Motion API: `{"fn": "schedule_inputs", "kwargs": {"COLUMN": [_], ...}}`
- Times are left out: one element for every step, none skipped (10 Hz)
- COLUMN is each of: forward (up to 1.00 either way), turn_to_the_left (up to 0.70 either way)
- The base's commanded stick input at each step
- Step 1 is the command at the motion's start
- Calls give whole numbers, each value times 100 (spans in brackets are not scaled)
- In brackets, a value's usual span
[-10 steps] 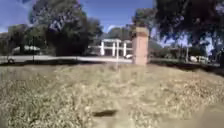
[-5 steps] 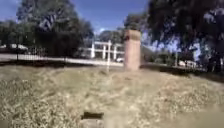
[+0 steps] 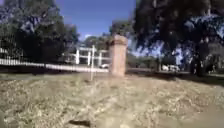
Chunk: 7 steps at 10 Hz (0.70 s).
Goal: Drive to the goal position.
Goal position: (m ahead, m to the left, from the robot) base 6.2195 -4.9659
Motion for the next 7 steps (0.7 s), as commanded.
{"fn": "schedule_inputs", "kwargs": {"forward": [70,70,70,70,70,70,70], "turn_to_the_left": [0,0,0,0,0,0,0]}}
